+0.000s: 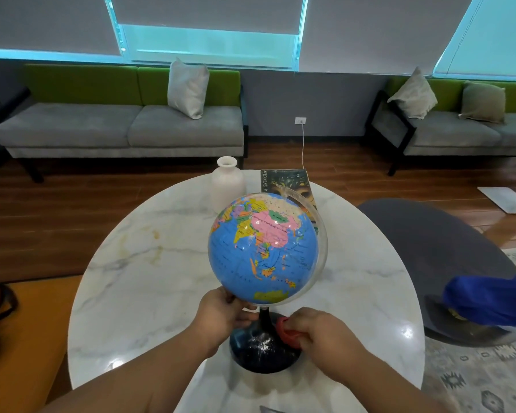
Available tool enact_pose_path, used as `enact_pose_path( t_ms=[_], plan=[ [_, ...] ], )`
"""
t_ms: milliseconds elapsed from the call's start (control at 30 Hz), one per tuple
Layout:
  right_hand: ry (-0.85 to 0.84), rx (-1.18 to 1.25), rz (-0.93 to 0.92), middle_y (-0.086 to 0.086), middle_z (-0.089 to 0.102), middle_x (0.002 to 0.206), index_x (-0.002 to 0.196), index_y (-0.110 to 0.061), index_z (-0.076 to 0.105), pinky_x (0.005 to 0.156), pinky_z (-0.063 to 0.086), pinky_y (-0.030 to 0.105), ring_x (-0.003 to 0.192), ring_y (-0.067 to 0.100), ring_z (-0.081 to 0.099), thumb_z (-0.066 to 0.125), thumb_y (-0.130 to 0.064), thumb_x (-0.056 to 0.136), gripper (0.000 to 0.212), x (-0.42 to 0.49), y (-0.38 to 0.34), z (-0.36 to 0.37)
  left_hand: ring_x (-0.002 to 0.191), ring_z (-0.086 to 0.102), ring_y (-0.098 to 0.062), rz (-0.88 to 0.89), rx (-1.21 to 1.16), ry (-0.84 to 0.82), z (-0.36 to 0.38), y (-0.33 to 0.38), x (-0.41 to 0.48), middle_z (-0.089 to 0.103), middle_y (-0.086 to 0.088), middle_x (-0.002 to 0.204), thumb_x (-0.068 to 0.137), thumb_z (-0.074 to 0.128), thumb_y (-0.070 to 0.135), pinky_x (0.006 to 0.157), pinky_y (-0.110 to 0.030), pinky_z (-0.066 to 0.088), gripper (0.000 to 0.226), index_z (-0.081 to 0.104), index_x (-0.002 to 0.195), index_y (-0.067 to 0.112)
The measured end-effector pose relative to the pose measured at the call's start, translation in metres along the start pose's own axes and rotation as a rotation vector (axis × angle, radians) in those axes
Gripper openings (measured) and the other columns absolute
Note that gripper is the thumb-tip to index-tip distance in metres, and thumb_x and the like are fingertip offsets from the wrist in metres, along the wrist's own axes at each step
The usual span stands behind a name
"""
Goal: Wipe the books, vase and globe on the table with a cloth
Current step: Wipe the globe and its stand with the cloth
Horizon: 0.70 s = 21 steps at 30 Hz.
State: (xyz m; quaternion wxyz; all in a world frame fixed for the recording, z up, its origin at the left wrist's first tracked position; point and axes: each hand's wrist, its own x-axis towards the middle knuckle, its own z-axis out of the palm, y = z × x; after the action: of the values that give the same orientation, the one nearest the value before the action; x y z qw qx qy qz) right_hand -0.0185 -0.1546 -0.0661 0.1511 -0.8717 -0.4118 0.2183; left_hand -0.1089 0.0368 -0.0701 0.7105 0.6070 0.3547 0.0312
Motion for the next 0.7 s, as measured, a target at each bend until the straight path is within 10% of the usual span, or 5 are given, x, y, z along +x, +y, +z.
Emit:
enact_pose_path(
  t_ms=[267,400,567,700],
  plan=[
    [-0.044,0.043,0.009,-0.017,0.061,0.101,0.097,-0.040,0.070,0.062,0.044,0.010,0.066,-0.004,0.055,0.057,-0.014,0.086,0.031,0.001,0.012,0.005,0.071,0.073,-0.027,-0.006,0.037,-0.024,0.001,-0.001,-0.002,0.070,-0.017,0.089,0.095,0.054,0.007,0.059,-0.027,0.058,0.018,0.060,0.108,-0.004],
    [-0.012,-0.219,-0.120,0.007,0.067,0.084,0.092,-0.035,0.066,0.049,0.045,0.023,0.052,0.018,0.057,0.051,-0.029,0.085,0.017,0.009,0.006,0.006,0.072,0.072,-0.027,-0.017,0.046,-0.057,-0.001,0.001,-0.006,0.073,-0.019,0.086,0.090,0.058,0.000,0.063,-0.030,0.059,0.018,0.062,0.108,0.000],
    [0.020,-0.021,-0.049,-0.001,0.064,0.119,0.123,-0.026,0.061,0.079,0.044,0.019,0.106,0.016,0.061,0.049,-0.036,0.096,0.031,0.026,-0.005,0.017,0.063,0.072,-0.022,-0.014,0.059,-0.049,0.000,0.001,-0.008,0.074,-0.007,0.071,0.086,0.059,-0.010,0.059,-0.029,0.058,0.021,0.062,0.104,0.000],
    [-0.017,0.061,0.024,-0.008,0.065,0.105,0.105,-0.037,0.065,0.084,0.052,0.030,0.092,0.013,0.061,0.048,-0.033,0.083,0.028,0.014,-0.011,0.011,0.059,0.070,-0.021,-0.005,0.009,0.002,0.003,0.003,-0.010,0.069,-0.014,0.079,0.095,0.054,0.003,0.056,-0.026,0.057,0.008,0.059,0.100,0.002]
  ],
)
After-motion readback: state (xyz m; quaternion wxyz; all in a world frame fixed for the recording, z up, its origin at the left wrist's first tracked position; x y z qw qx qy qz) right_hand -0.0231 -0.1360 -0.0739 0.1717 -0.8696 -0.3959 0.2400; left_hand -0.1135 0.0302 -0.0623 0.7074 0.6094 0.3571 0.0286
